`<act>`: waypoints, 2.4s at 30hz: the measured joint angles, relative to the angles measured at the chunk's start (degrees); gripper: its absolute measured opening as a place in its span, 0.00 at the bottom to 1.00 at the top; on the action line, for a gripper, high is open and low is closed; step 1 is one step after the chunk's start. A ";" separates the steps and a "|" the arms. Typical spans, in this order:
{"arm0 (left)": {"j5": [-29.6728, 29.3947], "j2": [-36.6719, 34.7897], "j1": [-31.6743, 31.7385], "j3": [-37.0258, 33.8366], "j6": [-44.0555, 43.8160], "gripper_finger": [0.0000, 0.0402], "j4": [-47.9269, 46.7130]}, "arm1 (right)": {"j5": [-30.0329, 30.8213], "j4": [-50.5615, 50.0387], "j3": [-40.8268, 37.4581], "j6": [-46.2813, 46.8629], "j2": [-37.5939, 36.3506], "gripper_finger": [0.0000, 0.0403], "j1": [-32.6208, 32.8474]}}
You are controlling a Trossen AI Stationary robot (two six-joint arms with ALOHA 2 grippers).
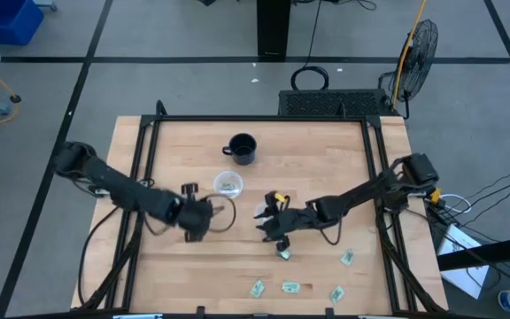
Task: Pick and place Stevia / Truvia into bins
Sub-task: Put the stevia packet into the top round transparent container, then put the truvia packet into the bottom round transparent container
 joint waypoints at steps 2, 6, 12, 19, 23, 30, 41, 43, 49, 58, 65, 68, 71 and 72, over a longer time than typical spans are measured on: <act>-0.73 -1.71 3.54 0.02 3.85 0.02 0.73 | 6.86 -1.99 0.03 -1.19 -2.08 0.32 1.22; -0.72 -3.09 9.87 0.02 10.16 0.02 3.85 | 14.47 -10.11 0.04 1.97 -6.87 0.32 3.08; 0.09 -1.53 16.83 0.07 22.44 0.02 11.87 | 14.61 -19.42 0.04 13.69 -11.98 0.32 3.86; 2.64 0.13 22.84 0.05 27.41 0.05 17.51 | 14.60 -24.36 0.04 18.28 -13.14 0.32 4.23; 6.25 1.70 25.31 0.02 28.28 0.04 18.50 | 14.60 -24.43 0.04 18.29 -13.14 0.32 4.23; 9.99 8.14 26.45 0.04 30.90 0.05 23.67 | 14.58 -23.82 0.02 17.87 -13.14 0.32 4.23; 11.52 9.78 25.57 0.06 31.57 0.26 25.93 | -1.26 -27.11 -0.38 30.73 -12.86 0.32 6.19; 10.63 8.80 25.53 0.08 32.59 0.28 25.58 | -4.34 -26.52 -1.45 33.36 -12.44 0.32 8.15; 7.54 3.78 25.36 0.04 33.66 0.28 27.18 | -5.08 -14.99 -7.58 38.01 -10.10 0.32 13.28; 7.47 -3.35 24.73 0.15 32.68 0.28 30.79 | -5.38 4.61 -15.38 35.41 -3.18 0.36 14.55; 7.50 -4.50 24.01 0.11 32.65 0.28 30.37 | -4.82 7.71 -15.54 31.20 0.72 0.48 14.72; 7.50 -4.51 24.03 0.09 32.52 0.28 30.31 | -4.75 7.26 -15.56 30.37 2.24 0.51 14.42; 7.52 -4.49 24.03 0.09 32.46 0.28 30.24 | -3.78 7.28 -15.48 31.63 3.83 0.52 14.24; 7.52 -4.49 24.03 0.09 32.28 0.28 30.27 | -3.25 7.53 -15.47 31.84 4.39 0.52 14.22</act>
